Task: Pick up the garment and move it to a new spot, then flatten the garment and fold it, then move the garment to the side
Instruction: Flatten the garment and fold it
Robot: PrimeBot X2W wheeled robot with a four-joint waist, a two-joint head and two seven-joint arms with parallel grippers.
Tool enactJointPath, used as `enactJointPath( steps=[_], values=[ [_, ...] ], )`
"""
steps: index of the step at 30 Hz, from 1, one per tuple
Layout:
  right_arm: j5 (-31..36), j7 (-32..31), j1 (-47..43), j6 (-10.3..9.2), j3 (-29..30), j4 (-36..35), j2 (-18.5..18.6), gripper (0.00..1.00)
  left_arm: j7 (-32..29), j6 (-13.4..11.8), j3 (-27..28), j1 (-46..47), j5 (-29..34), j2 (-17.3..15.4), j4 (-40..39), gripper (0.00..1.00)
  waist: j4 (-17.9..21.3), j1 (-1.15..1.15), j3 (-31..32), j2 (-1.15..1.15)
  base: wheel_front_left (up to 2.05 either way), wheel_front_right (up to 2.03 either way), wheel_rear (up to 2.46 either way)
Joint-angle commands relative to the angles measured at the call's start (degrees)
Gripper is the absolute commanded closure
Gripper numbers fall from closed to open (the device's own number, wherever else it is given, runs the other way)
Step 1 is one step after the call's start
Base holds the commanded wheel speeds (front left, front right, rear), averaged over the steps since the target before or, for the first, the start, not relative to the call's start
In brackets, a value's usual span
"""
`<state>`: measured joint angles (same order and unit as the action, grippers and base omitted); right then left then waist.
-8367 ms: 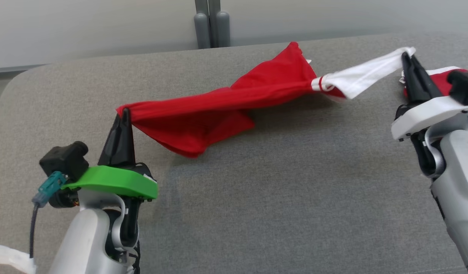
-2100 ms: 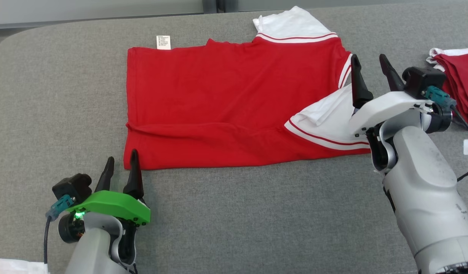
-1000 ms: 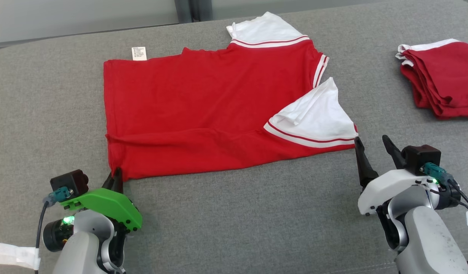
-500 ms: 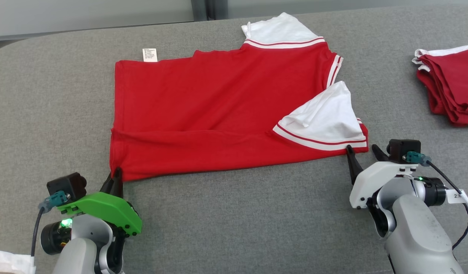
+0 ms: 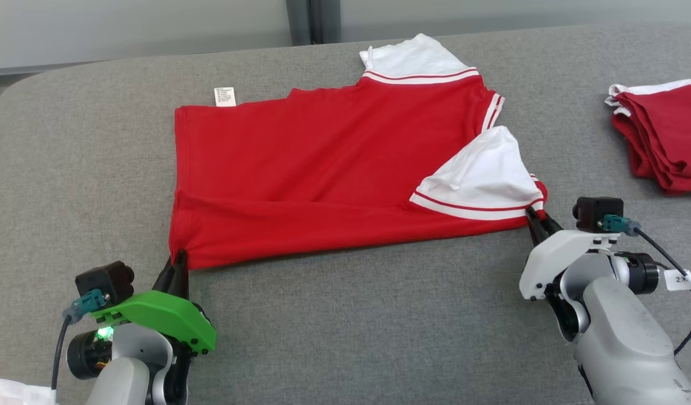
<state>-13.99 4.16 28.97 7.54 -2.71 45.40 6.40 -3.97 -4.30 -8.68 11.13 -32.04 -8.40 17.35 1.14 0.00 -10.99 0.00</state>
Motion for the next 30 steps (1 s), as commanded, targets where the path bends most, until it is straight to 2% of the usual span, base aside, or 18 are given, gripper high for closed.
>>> enactJointPath(
  steps=[1,6,9,16,22,26,27,28,29,30],
  values=[
    [-1.01,0.4,-1.73,-0.11,-0.09,-1.33,1.13,1.0,0.51,0.23,0.14,-1.22,0.15,-0.59,-0.81,1.0,0.12,0.0,0.51,0.0,0.0,0.0,0.0],
    [-3.14,-0.03,-7.22,-0.11,1.41,-9.07,3.19,1.0,0.56,-0.34,-0.04,-4.89,-0.08,-0.84,-5.51,1.0,0.44,0.0,1.35,0.0,0.0,0.0,0.0],
    [-3.56,-1.7,-12.9,-0.12,3.42,-16.42,3.43,1.0,0.21,-1.01,-0.02,-8.95,-0.43,-1.11,-9.54,1.0,0.54,0.0,1.83,0.0,0.0,0.0,0.0],
    [-2.27,-8.79,-27.39,-0.12,7.86,-32.45,0.22,1.0,-2.59,-2.89,-0.36,-17.33,-1.75,-1.09,-14.57,1.0,0.3,0.0,2.48,0.0,0.0,0.0,0.0],
    [-1.65,-13.19,-34.92,-0.12,10.03,-38.56,-2.62,1.0,-3.33,-3.7,0.06,-19.78,-2.74,-0.78,-11.77,1.0,0.76,0.0,2.85,0.0,0.0,0.0,0.0],
    [-1.59,-13.17,-35.85,-0.12,9.87,-38.11,-3.11,1.0,-3.5,-3.94,-0.11,-19.73,-2.71,-0.96,-10.34,1.0,1.19,0.0,2.84,0.0,0.0,0.0,0.0],
    [-1.53,-13.03,-35.95,-0.12,9.95,-37.95,-3.17,0.85,-3.57,-3.98,-0.08,-19.7,-2.75,-1.07,-10.1,1.0,1.29,0.0,2.83,0.0,0.0,0.0,0.0],
    [-1.56,-12.97,-35.96,-0.12,10.02,-37.81,-3.22,0.58,-3.71,-4.04,-0.03,-19.76,-2.76,-1.2,-9.96,0.83,1.38,0.0,2.83,0.0,0.0,0.0,0.0],
    [-1.58,-12.81,-36.0,-0.12,10.05,-37.67,-3.27,0.07,-3.63,-3.95,0.2,-19.98,-2.88,-1.53,-9.79,0.39,1.5,0.0,2.81,0.0,0.0,0.0,0.0],
    [-1.49,-12.56,-36.02,-0.11,10.21,-37.64,-3.33,0.0,-3.8,-4.2,0.34,-20.31,-2.89,-1.73,-9.63,0.0,1.61,0.0,2.79,0.0,0.0,0.0,0.0]
  ],
)
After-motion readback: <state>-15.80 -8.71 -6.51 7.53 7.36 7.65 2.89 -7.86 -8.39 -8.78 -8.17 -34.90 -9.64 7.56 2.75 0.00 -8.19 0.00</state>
